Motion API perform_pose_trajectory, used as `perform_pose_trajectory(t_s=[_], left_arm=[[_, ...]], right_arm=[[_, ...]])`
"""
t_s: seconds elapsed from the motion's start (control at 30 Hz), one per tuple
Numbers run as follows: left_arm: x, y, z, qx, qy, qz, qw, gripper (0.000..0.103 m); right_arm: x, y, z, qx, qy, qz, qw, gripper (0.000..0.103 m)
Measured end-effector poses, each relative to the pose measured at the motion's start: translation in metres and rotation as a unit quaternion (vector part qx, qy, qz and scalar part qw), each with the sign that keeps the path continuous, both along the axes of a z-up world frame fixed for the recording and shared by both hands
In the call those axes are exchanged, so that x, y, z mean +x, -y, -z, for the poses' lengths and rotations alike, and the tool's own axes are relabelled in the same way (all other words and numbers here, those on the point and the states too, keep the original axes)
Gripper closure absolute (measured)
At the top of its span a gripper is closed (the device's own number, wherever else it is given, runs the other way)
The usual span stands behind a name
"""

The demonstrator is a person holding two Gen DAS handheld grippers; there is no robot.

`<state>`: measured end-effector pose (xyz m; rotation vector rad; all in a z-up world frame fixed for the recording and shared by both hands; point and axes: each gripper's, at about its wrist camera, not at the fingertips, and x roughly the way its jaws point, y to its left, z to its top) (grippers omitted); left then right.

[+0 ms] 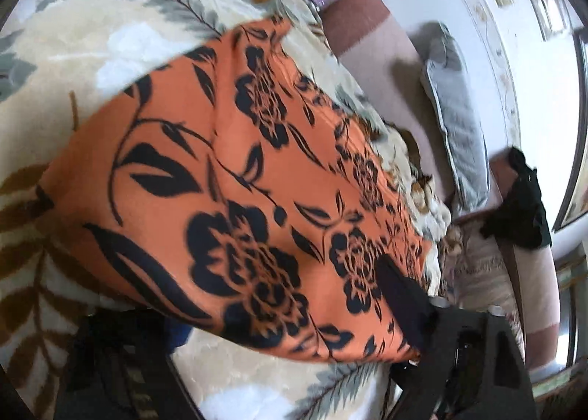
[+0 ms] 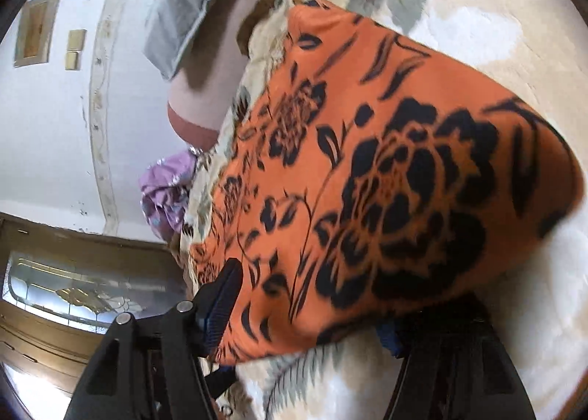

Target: Fold small clothes

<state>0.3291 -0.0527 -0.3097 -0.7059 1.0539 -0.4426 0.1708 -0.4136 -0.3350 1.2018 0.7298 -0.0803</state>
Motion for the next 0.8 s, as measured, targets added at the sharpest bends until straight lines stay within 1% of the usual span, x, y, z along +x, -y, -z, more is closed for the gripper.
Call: perform_pose_trajectory(t_s=[0.03, 0.07, 0.1, 0.13, 0.17, 0.2, 0.23, 0.27, 0.3, 0.33, 0.37, 0.4, 0.5, 0.57, 0.7, 0.8], left_arm=[[0.001, -0.001, 0.0, -0.002, 0.005, -0.005, 1.0, 0.021], [0.003, -0.001, 0.001, -0.002, 0.007, -0.009, 0.9999, 0.024], [0.005, -0.002, 0.003, -0.002, 0.007, -0.013, 0.9999, 0.03], [0.007, -0.002, 0.003, -0.001, 0.006, -0.019, 0.9998, 0.033], [0.01, -0.004, 0.004, 0.002, 0.006, -0.021, 0.9998, 0.038], [0.013, -0.005, 0.006, 0.011, 0.006, -0.023, 0.9997, 0.053], [0.016, -0.005, 0.008, 0.028, 0.001, -0.028, 0.9992, 0.06], [0.017, -0.01, 0.011, 0.032, -0.004, -0.031, 0.999, 0.071], [0.017, -0.011, 0.014, 0.027, -0.008, -0.035, 0.999, 0.074], [0.017, -0.012, 0.015, 0.021, -0.01, -0.04, 0.9989, 0.075], [0.015, -0.015, 0.014, 0.025, -0.007, -0.04, 0.9989, 0.078], [0.013, -0.013, 0.01, 0.039, 0.001, -0.037, 0.9985, 0.082], [0.005, -0.009, -0.001, 0.062, 0.025, -0.038, 0.9971, 0.086], [-0.001, -0.011, -0.01, 0.062, 0.035, -0.036, 0.9968, 0.087], [-0.021, -0.017, -0.026, 0.049, 0.04, -0.022, 0.9978, 0.087], [-0.04, -0.013, -0.032, 0.067, 0.046, -0.006, 0.9966, 0.087]], right_arm=[[0.003, 0.0, 0.0, -0.007, 0.005, 0.005, 1.0, 0.034], [0.004, 0.001, -0.001, -0.01, 0.009, 0.009, 1.0, 0.034], [0.006, 0.003, -0.001, -0.013, 0.013, 0.015, 1.0, 0.034], [0.008, 0.005, -0.001, -0.015, 0.014, 0.022, 1.0, 0.035], [0.009, 0.006, -0.001, -0.017, 0.014, 0.026, 0.999, 0.035], [0.011, 0.008, 0.0, -0.022, 0.013, 0.031, 0.999, 0.037], [0.011, 0.01, 0.0, -0.028, 0.01, 0.036, 0.999, 0.041], [0.014, 0.011, 0.001, -0.045, -0.003, 0.042, 0.998, 0.055], [0.017, 0.012, 0.004, -0.061, -0.021, 0.045, 0.997, 0.073], [0.016, 0.014, 0.006, -0.059, -0.023, 0.047, 0.997, 0.076], [0.015, 0.014, 0.006, -0.059, -0.021, 0.05, 0.997, 0.078], [0.015, 0.012, 0.003, -0.068, -0.022, 0.049, 0.996, 0.08], [0.011, 0.002, -0.014, -0.123, -0.014, 0.044, 0.991, 0.085], [0.003, -0.002, -0.023, -0.138, -0.006, 0.046, 0.989, 0.086], [-0.017, -0.004, -0.038, -0.148, 0.006, 0.053, 0.987, 0.087], [-0.039, -0.002, -0.043, -0.135, 0.002, 0.054, 0.989, 0.087]])
